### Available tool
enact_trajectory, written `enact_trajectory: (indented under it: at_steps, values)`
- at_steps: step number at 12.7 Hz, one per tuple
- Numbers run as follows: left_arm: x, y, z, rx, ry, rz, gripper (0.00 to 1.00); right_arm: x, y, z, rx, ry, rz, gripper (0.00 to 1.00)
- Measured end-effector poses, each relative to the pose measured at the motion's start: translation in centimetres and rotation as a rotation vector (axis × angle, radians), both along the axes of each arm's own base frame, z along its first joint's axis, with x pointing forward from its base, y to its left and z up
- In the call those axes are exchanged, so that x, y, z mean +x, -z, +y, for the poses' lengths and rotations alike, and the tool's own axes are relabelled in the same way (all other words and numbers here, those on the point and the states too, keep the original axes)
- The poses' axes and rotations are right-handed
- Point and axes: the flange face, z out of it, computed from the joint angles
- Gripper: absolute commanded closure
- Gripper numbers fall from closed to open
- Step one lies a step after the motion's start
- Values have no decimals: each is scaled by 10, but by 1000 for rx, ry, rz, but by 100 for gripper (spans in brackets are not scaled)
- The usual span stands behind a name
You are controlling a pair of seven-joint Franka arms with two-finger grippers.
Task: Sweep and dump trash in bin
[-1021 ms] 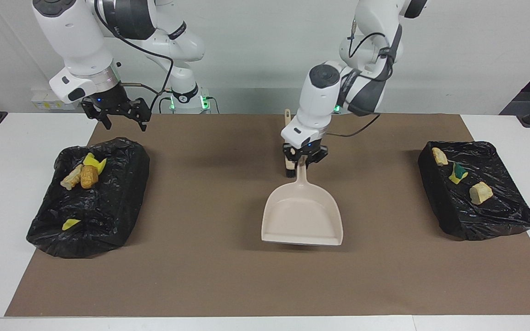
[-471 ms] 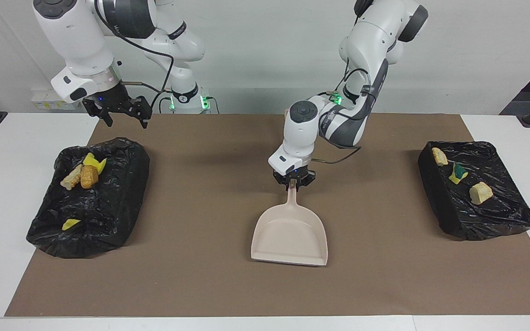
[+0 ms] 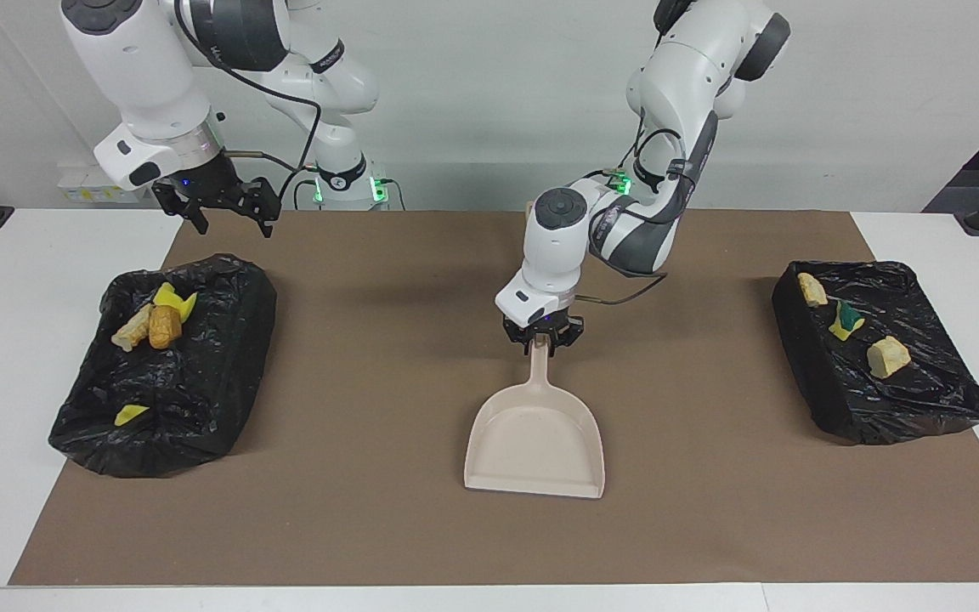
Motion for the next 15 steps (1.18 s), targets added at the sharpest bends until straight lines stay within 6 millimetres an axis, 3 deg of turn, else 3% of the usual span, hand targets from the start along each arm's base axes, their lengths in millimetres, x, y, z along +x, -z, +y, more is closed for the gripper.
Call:
enact_trajectory:
  at_steps: [3, 8, 12, 15]
  values:
    - [28, -41, 39, -4, -76, -56, 0, 0, 0, 0, 0, 0, 0, 0]
    - [44, -109, 114, 80, -180, -115, 0, 0, 0, 0, 0, 0, 0, 0]
    - [46, -164, 215, 91, -116, -22, 0, 0, 0, 0, 0, 0, 0, 0]
    - [33, -199, 273, 119, -39, 22, 0, 0, 0, 0, 0, 0, 0, 0]
